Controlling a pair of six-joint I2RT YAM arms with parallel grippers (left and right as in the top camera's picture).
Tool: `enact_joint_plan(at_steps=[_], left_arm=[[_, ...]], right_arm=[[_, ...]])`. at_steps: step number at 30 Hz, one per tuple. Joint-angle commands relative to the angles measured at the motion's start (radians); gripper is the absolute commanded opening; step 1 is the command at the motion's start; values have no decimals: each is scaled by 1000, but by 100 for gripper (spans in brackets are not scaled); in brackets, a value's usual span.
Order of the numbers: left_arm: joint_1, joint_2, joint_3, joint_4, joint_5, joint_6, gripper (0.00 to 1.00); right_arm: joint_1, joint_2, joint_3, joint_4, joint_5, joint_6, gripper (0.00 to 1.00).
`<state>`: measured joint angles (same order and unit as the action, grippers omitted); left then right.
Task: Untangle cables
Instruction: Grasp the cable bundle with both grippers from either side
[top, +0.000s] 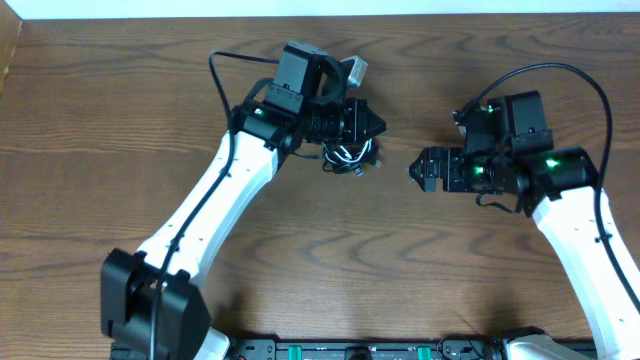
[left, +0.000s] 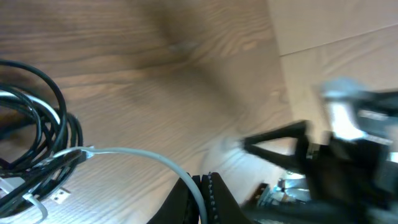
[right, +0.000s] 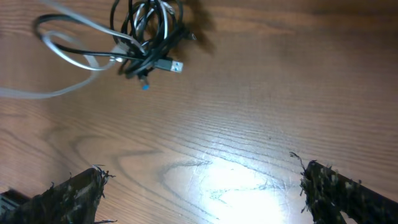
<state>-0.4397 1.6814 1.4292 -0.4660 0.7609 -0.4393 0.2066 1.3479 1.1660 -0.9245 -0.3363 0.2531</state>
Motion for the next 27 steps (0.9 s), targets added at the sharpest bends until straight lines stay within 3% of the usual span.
enact_joint_plan(at_steps=[1, 7, 12, 27], left_arm=[[2, -58, 0, 21, 63, -20, 8], [2, -68, 0, 86, 63, -119, 7], [2, -68, 0, 145, 67, -193, 8], [2, -68, 0, 199, 86, -236, 8]], right_arm=[[7, 45, 16, 8, -45, 31, 99], [18, 87, 16, 70, -164, 31, 99], [41, 134, 16, 106, -80, 98, 99], [70, 297, 16, 310, -93, 110, 99]])
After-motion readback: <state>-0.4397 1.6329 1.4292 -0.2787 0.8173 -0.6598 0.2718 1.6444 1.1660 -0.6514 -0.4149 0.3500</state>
